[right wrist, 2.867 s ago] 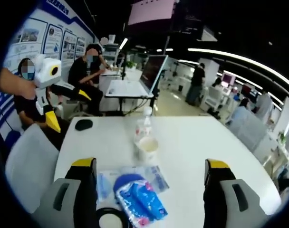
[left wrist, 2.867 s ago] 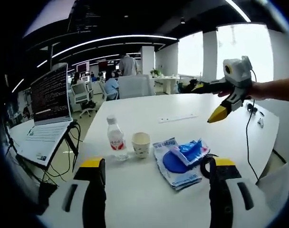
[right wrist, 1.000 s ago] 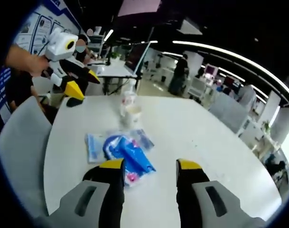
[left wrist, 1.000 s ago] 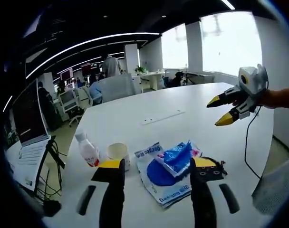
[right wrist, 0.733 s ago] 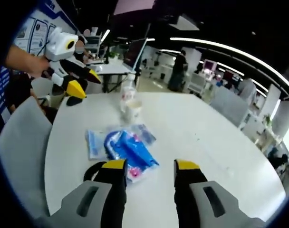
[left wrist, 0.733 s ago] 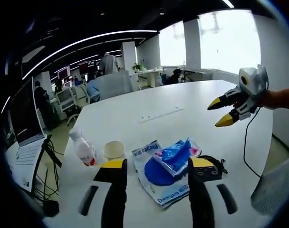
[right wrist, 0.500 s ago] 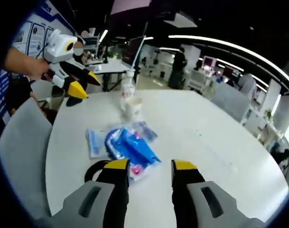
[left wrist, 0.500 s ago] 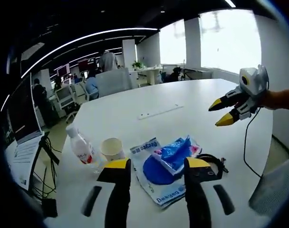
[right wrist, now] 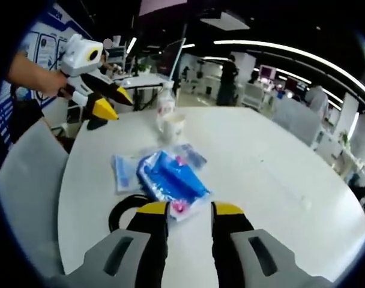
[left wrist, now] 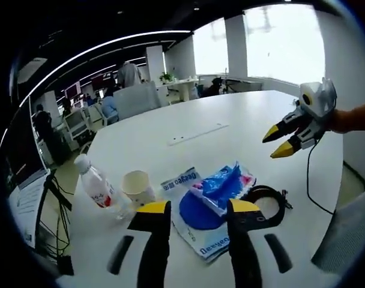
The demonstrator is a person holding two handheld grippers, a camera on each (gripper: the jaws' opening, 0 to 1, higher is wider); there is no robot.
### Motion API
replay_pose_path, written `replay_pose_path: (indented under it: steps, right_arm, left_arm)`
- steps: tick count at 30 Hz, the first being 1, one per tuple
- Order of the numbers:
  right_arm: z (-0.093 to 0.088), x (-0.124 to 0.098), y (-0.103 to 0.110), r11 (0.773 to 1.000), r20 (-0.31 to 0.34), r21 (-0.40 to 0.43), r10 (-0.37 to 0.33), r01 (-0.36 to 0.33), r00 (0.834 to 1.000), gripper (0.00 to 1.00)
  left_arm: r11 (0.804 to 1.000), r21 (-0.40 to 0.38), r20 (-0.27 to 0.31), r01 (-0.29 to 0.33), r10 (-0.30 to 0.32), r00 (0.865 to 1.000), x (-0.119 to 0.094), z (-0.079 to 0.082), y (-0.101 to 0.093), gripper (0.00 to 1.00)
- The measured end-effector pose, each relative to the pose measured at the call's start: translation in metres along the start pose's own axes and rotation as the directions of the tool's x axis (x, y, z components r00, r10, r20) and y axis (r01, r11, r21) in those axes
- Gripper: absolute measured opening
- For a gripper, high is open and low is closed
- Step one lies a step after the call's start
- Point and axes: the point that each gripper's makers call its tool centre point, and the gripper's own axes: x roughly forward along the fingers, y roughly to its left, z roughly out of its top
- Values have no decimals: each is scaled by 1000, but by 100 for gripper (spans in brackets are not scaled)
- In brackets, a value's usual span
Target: Arrange the tabletop items into an orderly group along one side of the table until the central work area is clear of visible clutter.
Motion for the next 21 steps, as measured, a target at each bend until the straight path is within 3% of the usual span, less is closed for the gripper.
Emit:
replay_pose_path:
  steps: [21]
  right_arm:
    - [-16, 27, 5, 998, -27, 60, 27, -26, 999, 19]
  left_arm:
    - [999, -26, -77, 37, -39, 996, 27, -30, -7, 34]
